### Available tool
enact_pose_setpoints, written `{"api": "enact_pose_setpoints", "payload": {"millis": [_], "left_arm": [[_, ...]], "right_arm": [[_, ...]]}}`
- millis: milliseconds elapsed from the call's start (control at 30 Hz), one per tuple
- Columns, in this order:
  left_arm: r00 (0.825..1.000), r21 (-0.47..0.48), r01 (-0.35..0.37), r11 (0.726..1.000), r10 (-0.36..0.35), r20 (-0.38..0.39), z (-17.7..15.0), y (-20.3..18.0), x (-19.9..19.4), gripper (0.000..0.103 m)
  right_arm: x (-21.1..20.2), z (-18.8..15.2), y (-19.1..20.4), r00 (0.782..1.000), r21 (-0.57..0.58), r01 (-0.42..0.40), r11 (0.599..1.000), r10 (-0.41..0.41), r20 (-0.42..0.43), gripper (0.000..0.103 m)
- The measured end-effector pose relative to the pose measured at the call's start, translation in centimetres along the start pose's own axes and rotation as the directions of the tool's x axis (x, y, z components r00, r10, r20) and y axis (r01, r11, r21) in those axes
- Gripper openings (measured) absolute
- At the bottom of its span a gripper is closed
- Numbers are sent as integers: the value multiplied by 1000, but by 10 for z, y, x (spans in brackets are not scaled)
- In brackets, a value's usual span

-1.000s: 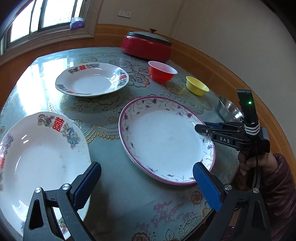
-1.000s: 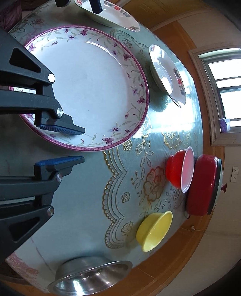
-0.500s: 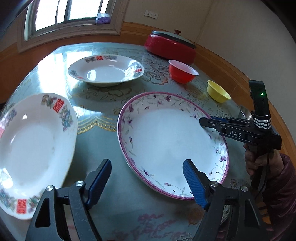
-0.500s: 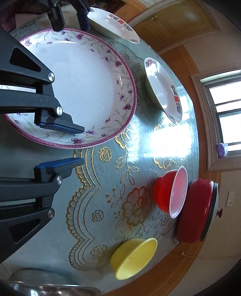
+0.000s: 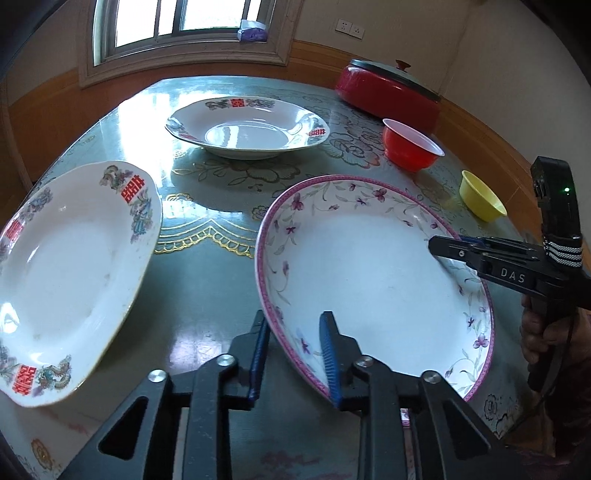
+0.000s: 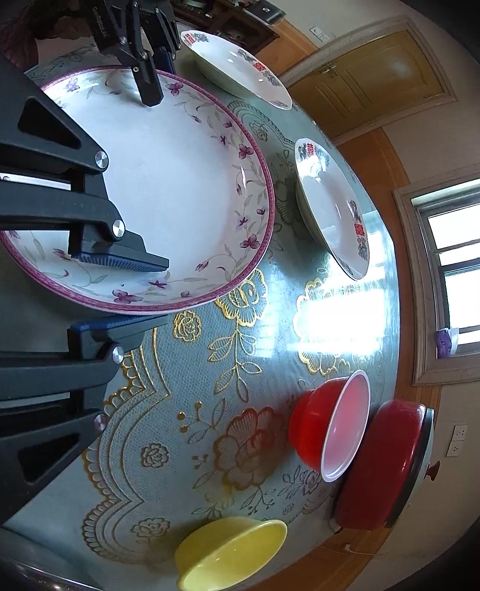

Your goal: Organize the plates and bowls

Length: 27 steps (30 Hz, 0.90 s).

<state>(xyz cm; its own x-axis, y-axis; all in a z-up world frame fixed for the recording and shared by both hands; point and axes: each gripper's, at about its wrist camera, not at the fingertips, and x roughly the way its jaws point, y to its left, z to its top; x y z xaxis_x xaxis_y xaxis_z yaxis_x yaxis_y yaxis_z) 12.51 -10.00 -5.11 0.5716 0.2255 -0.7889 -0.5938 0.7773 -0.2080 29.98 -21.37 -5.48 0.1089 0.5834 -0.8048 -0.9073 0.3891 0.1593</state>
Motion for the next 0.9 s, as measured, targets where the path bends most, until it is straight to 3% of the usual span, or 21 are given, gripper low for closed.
{"api": "enact_pose_setpoints", "payload": {"millis": [133,333,433,533,700,900], "left_arm": [[999,14,36,999,-36,-13,-10,3,-10,25],[996,-21,80,997,-81,-46,-30,2,-27,31],[998,4,44,999,-44,-40,-32,-7,-27,34],[999,46,-19,999,20,-28,-30,-17,-24,35],[1000,45,-10,999,10,-3,-21,-18,-17,33],[999,109,9,994,-13,44,2,-37,-17,33]], "right_arm": [[-7,-7,-10,994,-14,-104,994,104,-24,16],[-16,-22,-4,979,-75,-191,979,184,-84,18],[-18,-25,4,984,-115,-171,979,163,-74,22],[-15,-22,5,990,-117,-138,984,133,-51,18],[-15,-19,-10,993,-72,-116,991,116,-14,15],[-16,-16,-32,998,-11,-67,998,67,-3,14]]}}
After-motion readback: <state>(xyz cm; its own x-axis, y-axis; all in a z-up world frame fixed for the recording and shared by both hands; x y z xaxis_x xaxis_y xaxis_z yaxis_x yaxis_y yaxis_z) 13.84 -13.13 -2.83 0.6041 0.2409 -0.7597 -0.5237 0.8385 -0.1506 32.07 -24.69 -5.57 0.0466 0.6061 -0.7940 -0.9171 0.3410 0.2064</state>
